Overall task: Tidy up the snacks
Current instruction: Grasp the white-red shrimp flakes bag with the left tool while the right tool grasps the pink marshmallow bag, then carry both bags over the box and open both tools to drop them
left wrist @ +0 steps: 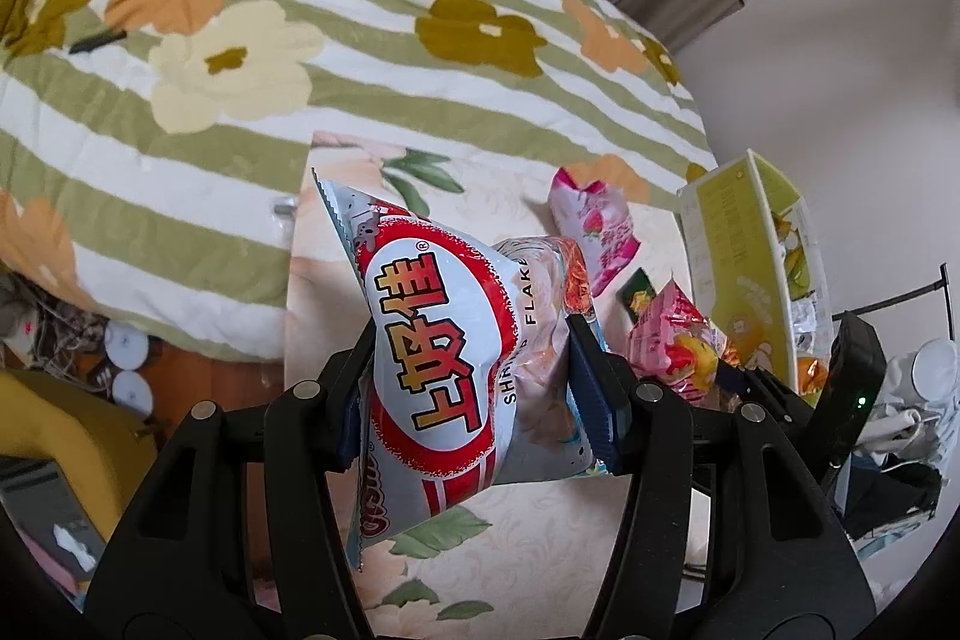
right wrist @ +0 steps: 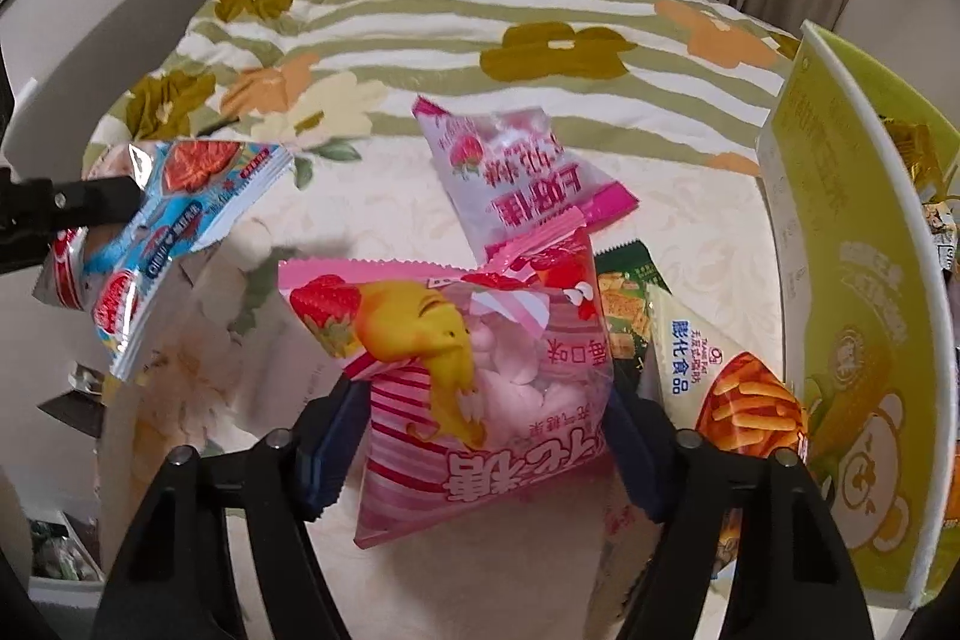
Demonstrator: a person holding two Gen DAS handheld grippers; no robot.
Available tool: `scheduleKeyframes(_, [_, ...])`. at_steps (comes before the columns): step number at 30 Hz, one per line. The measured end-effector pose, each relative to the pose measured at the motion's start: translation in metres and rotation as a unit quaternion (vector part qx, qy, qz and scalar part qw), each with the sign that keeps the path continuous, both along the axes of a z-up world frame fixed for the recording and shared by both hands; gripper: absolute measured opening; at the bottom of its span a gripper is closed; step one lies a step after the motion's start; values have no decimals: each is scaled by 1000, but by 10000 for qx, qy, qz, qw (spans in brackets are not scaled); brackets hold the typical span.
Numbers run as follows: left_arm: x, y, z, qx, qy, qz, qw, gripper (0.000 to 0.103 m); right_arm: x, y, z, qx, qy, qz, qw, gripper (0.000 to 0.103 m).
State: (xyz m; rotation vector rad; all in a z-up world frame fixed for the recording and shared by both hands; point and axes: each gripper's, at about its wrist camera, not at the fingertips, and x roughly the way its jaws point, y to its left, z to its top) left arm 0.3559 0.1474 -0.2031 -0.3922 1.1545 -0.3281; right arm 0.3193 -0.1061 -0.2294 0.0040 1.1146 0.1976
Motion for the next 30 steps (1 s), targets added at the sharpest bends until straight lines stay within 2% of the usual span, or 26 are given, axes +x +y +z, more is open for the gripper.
scheduleKeyframes(8, [-6,-6,41,-48,-389,-116,9992,53,-10,8,48,489,-358,-54,9981,68])
scheduleKeyframes(16, [-4,-53,96,-37,-892,-388,9953,53,-23,-18,112,891,-817,-253,9923,68])
scheduleKeyframes(23, [-2,-136,128,-116,-1196,-561,9912,53,-31,-91,152,892,-1124,-554,9881,68])
scheduleKeyframes(30, [-3,-260,134,-292,-1283,-935,9869,53,-42,-198,176,700,-1286,-857,9855,68])
